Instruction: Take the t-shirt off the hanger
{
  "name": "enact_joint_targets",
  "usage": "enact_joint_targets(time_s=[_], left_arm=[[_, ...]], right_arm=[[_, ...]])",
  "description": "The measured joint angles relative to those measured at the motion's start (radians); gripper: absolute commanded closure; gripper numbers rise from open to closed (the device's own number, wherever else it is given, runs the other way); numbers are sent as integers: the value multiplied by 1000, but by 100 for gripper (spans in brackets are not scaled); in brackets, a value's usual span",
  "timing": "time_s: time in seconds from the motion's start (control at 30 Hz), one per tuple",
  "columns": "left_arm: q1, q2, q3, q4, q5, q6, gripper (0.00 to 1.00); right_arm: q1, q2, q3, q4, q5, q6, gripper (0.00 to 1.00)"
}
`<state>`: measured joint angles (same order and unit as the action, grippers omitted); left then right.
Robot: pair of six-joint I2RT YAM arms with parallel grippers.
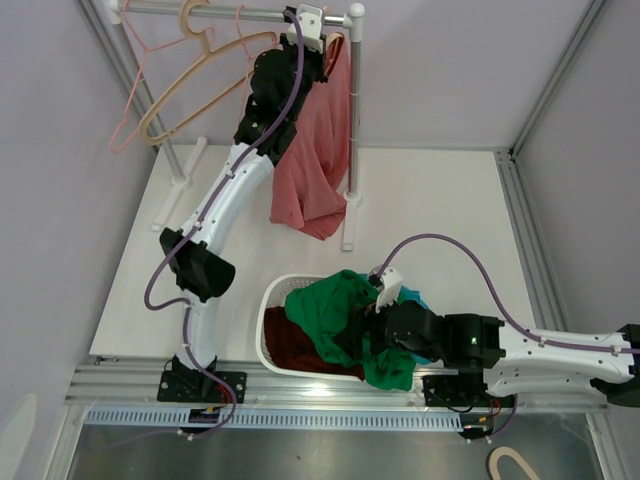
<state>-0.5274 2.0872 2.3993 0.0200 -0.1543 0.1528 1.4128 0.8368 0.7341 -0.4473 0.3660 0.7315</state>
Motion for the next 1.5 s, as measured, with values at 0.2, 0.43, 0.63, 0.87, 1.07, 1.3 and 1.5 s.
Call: enact_joint_targets(time_s=[0.2, 0.43, 0.63, 0.87, 1.07, 1.3, 1.5], left_arm=[[-1, -92, -17, -101, -31, 6, 99], [-14, -443, -360, -124, -164, -26, 99], [-45, -608, -491, -161, -299, -93, 99], [-199, -620, -585, -163, -643, -88, 99], [-288, -587, -592, -194, -895, -112, 99], [-358, -611, -613, -324, -997, -226, 99], [-361, -686, -732, -289, -998, -243, 99]], right_arm=[[0, 24, 0, 16, -6, -13, 15], [0, 40, 23, 26, 13, -86, 9], [-2, 93, 140, 46, 56, -197, 1], [0, 125, 186, 280, 45, -370, 1], [7, 180, 178, 541, 50, -513, 1], [-19, 318, 204, 711, 64, -617, 89], [-28, 407, 246, 677, 47, -606, 100]])
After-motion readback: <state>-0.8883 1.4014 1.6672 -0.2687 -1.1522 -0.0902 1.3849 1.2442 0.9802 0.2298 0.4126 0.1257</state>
